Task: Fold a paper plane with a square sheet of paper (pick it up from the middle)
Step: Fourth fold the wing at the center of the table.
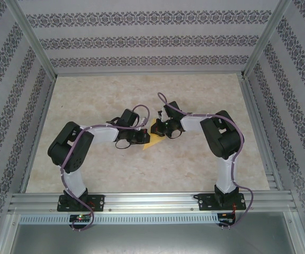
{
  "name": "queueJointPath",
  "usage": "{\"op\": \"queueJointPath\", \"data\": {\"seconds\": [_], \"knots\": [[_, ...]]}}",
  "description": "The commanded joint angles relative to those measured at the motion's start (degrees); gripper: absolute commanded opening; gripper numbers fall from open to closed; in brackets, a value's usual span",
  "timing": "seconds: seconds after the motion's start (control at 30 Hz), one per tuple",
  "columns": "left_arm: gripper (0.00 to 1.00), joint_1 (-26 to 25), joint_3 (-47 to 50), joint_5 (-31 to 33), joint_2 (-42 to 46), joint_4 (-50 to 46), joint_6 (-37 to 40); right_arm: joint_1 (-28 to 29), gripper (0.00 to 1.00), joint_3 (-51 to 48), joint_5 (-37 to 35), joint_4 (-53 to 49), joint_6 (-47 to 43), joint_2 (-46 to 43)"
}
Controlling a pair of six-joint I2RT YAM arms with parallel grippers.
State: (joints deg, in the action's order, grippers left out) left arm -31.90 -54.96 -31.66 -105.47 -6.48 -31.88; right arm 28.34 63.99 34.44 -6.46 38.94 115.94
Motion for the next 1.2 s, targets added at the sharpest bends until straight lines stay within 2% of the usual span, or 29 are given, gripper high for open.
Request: {"op": "queueJointPath", "data": {"seconds": [0.0,0.13,0.4,0.6,0.87,1.07,1.17], "knots": [[0.03,0.47,-2.32,-0.35,-2.34,2.70,-1.07,-0.48,0.00,-2.22,-6.93,-5.85,-0.80,5.07],[0.02,0.52,-2.92,-0.22,-4.47,3.72,-0.99,-0.48,0.00,-2.15,-6.93,-6.02,-0.71,5.04],[0.02,0.50,0.94,0.10,-3.79,-0.81,2.46,-0.45,0.00,-2.11,-7.08,-6.56,-0.53,5.70],[0.02,0.39,5.61,-0.33,0.24,-6.96,5.35,-0.50,0.00,-2.19,-7.63,-7.24,-0.73,5.89],[0.01,0.34,10.02,0.89,6.85,-8.58,4.51,-0.43,0.00,-1.99,-7.89,-7.33,-0.48,6.14],[0.00,0.35,9.84,3.76,12.36,-0.43,-0.48,-0.04,0.00,-1.96,-7.78,-6.76,0.06,5.88],[0.00,0.11,9.29,3.38,11.33,5.56,-3.79,0.05,0.00,-1.89,-7.68,-6.16,0.51,6.12]]}}
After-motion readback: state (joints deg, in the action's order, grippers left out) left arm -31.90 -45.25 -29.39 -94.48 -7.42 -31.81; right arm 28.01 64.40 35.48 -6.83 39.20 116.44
